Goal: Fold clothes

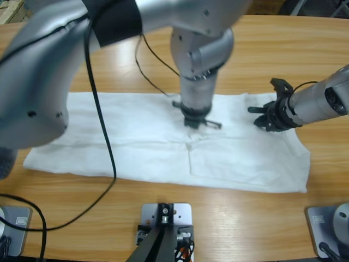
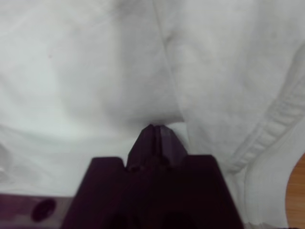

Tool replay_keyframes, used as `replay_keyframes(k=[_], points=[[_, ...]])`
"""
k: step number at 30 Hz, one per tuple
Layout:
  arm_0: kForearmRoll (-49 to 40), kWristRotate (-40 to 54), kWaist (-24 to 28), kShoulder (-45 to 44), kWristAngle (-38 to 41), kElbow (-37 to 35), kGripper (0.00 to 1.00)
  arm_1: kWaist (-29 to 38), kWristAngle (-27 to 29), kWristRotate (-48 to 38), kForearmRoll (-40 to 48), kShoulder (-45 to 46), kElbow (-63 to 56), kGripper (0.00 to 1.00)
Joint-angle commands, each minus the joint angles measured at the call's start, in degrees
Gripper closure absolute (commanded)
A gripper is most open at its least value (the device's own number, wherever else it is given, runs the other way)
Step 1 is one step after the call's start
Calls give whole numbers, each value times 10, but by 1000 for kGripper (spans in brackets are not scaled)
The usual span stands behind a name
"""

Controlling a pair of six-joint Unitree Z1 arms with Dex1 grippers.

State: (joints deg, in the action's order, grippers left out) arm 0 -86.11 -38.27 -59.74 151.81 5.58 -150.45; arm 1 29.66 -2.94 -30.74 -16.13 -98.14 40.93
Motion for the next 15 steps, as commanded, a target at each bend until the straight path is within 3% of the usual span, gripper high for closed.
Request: replay_keyframes(k=[1,5,8,10,15], points=[[-91,33,52,-91,-70,-75,1000,-10,25,-8,-34,9,-15,0],[-90,28,58,-149,-67,-23,1000,-10,20,-8,-64,37,-8,0],[-88,1,57,-212,-52,78,1000,-10,21,-7,-100,45,5,0],[-51,-9,56,-270,-56,197,1000,-10,23,-4,-121,49,19,0],[173,-33,115,-477,-25,633,1000,-10,35,4,-142,74,38,0]])
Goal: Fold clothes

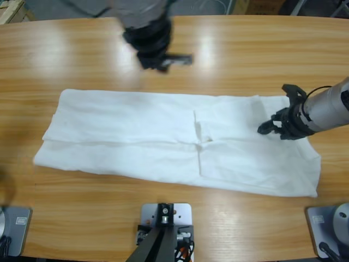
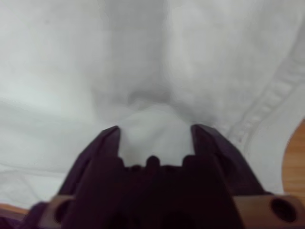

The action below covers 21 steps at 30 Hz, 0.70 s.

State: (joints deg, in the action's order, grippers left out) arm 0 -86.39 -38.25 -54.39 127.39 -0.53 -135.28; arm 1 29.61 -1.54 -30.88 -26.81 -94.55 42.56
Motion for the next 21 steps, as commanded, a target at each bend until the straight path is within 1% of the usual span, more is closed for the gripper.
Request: replay_keyframes(k=[1,3,5,7,8,9,10,11,12,13,14,15,16,17,19,21], points=[[201,-33,75,-269,36,547,1000,-10,22,6,-41,45,29,0],[240,-30,112,-331,35,656,1000,-10,21,6,-66,54,45,0],[300,-16,165,-378,42,748,1000,-8,18,5,-89,63,59,0],[358,35,232,-396,80,802,1000,-6,14,5,-101,79,60,0],[381,68,270,-394,109,818,1000,-6,14,5,-107,84,59,0],[400,105,311,-386,146,832,980,-6,14,5,-112,88,59,0],[407,140,355,-372,180,842,848,-6,14,5,-117,90,59,0],[408,176,400,-356,205,848,812,-6,13,5,-120,94,59,0],[408,205,443,-340,224,852,735,-6,12,5,-121,97,59,0],[408,223,485,-319,257,853,514,-6,12,5,-121,99,59,0],[407,240,513,-300,283,849,252,-6,12,4,-121,100,59,0],[407,252,526,-285,297,841,58,-6,11,4,-120,97,59,0],[403,265,529,-272,306,829,9,-6,10,4,-117,94,59,0],[401,278,535,-263,307,823,4,-6,9,3,-114,92,59,0],[400,284,565,-257,302,819,4,-4,7,2,-108,89,59,0],[397,285,587,-251,301,816,46,-3,7,0,-101,89,59,0]])
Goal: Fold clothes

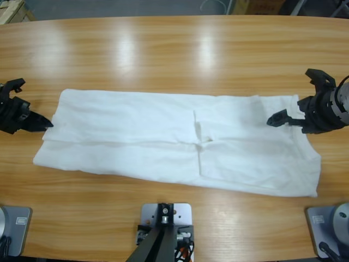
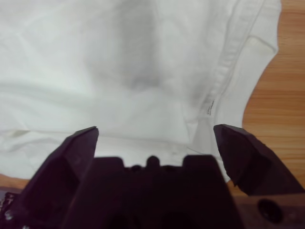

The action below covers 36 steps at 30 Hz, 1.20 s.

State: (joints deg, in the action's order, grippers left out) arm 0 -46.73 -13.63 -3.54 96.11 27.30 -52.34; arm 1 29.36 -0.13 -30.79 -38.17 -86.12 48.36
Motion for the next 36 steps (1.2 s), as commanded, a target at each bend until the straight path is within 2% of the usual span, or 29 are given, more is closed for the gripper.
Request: replay_keyframes(k=[1,3,5,6,8,16,19,25,28,33,36], points=[[-2,38,88,65,14,-19,42,0,-6,-1,14,5,1,0],[-4,45,99,66,-11,-39,0,0,-6,-1,14,6,0,0],[-39,132,92,79,-75,-85,3,0,-6,-1,14,10,-1,0],[-61,165,96,98,-80,-102,11,0,-6,-1,14,13,-2,0],[-84,197,102,123,-32,-119,46,0,-5,-1,14,17,-2,0],[-91,239,122,198,-3,-142,3,0,0,-1,20,8,-3,0],[-90,267,123,238,52,-148,17,0,0,-1,20,8,-3,0],[-92,286,132,250,79,-151,13,0,4,0,23,4,-1,0],[-106,291,117,271,75,-168,13,0,8,-1,25,2,0,0],[-141,298,47,305,48,-203,9,-2,16,-1,25,4,0,0],[-156,297,47,319,43,-216,9,-5,19,-1,25,5,-1,0]])
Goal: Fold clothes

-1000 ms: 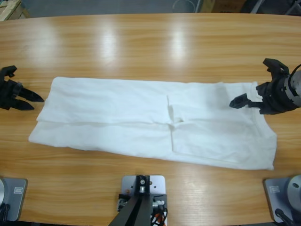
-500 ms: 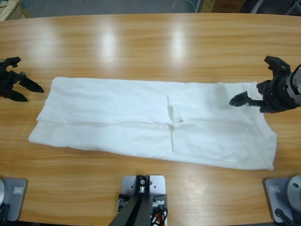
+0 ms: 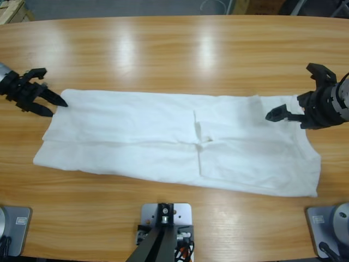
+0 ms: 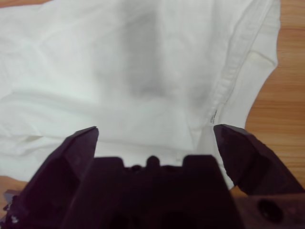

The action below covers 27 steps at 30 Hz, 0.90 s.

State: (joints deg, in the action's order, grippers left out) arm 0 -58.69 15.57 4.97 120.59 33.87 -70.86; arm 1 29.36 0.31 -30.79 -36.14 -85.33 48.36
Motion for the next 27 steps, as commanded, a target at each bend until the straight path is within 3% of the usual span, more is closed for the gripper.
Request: replay_keyframes(k=[1,8,10,14,16,18,20,22,24,27], points=[[-38,4,-35,77,-23,-32,9,-6,16,-1,6,-3,-1,0],[-47,7,-60,85,-32,-40,2,-13,18,0,6,-1,-1,0],[-54,9,-71,88,-32,-45,154,-13,18,0,8,-2,-2,0],[-54,4,-75,83,-31,-44,192,-13,18,0,10,-3,-4,0],[-54,1,-74,82,-32,-44,381,-13,17,0,12,-5,-5,0],[-51,-1,-74,73,-32,-47,425,-13,17,1,14,-8,-5,0],[-43,-5,-76,59,-32,-50,571,-13,17,1,16,-11,-6,0],[-43,-8,-79,53,-31,-54,634,-13,17,1,17,-14,-6,0],[-45,-13,-83,51,-25,-51,978,-13,17,1,19,-14,-7,0],[-55,-14,-93,46,-27,-40,1000,-13,17,1,22,-14,-10,0]])
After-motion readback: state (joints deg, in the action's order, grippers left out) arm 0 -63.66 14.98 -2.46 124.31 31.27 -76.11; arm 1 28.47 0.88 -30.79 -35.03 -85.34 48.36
